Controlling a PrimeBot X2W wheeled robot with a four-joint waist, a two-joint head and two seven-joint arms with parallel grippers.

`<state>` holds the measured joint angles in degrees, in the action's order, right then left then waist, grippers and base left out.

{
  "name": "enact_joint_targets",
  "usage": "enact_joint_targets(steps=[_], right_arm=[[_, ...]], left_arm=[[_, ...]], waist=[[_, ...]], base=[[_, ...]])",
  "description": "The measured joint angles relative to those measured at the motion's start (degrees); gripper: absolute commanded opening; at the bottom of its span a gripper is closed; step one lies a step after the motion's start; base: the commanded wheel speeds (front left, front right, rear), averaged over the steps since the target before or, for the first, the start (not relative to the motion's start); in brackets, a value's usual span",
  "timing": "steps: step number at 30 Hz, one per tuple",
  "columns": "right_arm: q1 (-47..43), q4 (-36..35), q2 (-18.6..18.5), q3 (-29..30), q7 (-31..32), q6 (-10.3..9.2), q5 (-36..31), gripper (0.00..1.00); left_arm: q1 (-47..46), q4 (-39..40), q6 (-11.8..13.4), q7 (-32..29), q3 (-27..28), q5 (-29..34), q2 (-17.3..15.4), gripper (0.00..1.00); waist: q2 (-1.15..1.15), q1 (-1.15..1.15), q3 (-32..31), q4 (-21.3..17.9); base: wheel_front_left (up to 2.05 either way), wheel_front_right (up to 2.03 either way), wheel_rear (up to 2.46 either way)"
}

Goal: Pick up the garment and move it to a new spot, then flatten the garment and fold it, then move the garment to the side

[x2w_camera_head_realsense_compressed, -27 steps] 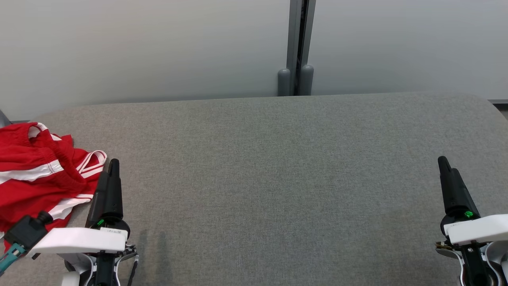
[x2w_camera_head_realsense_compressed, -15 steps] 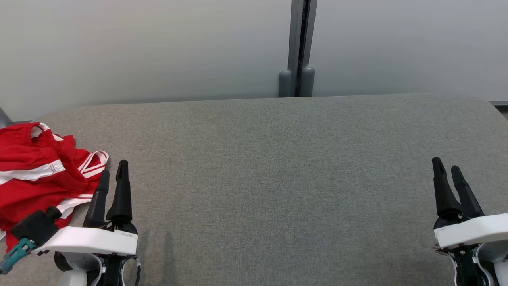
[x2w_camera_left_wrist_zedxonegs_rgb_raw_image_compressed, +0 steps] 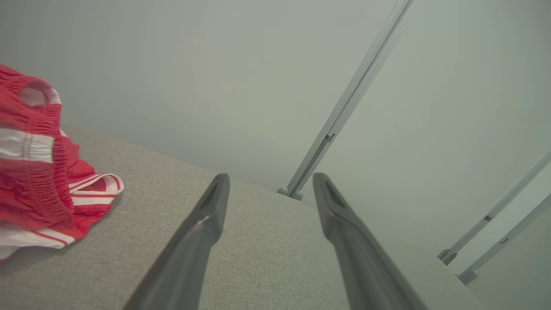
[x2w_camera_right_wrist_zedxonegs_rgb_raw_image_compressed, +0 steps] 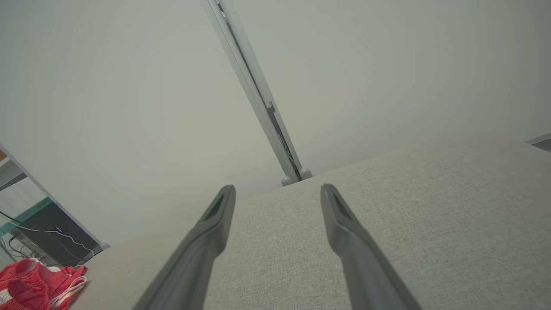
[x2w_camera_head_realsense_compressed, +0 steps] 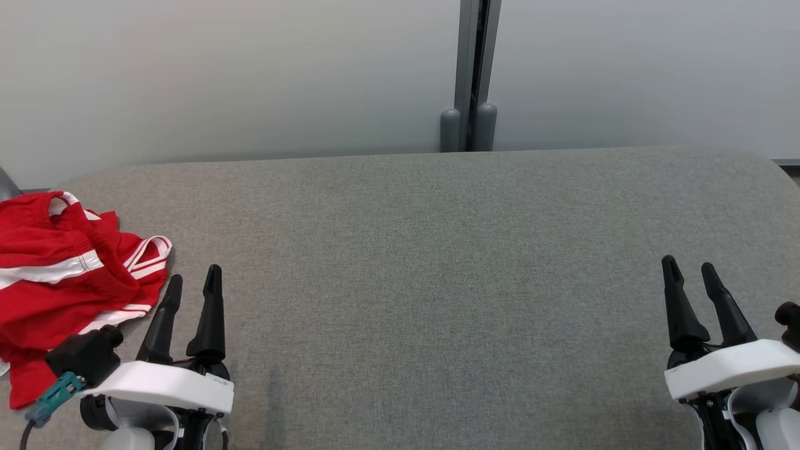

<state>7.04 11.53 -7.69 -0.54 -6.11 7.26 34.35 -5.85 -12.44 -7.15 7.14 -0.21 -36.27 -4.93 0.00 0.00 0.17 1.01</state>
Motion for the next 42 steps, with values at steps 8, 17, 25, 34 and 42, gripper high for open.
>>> enact_joint_targets(steps=[8,17,25,34,42], right_arm=[[0.5,2.4,0.4,-0.1,-1.5,0.01,-5.8,1.00],[0.7,3.9,0.3,-0.3,-2.8,0.05,-11.4,1.00],[0.6,4.5,0.3,-0.5,-3.9,0.07,-15.2,1.00],[0.5,5.0,0.4,-0.6,-5.1,0.08,-19.4,1.00],[0.5,5.2,0.9,0.3,-6.1,0.08,-22.3,1.00]], left_arm=[[0.0,-1.5,0.5,1.2,-1.0,6.1,-0.3,1.00],[-0.3,-3.3,1.3,2.5,-1.5,11.6,-1.0,1.00],[-0.3,-5.2,1.5,3.5,-1.5,14.3,-1.2,1.00],[-0.6,-6.5,1.8,4.5,-1.8,18.2,-1.3,1.00],[-1.1,-7.6,2.0,5.4,-2.0,21.3,-1.5,1.00]], waist=[[0.00,0.00,0.3,-0.1],[0.00,0.00,0.5,0.1],[0.00,0.00,0.5,0.1],[0.00,0.00,0.7,0.0],[0.00,0.00,0.8,0.0]], base=[[0.00,0.00,0.00],[0.00,0.00,0.00],[0.00,0.00,0.00],[0.00,0.00,0.00],[0.00,0.00,0.00]])
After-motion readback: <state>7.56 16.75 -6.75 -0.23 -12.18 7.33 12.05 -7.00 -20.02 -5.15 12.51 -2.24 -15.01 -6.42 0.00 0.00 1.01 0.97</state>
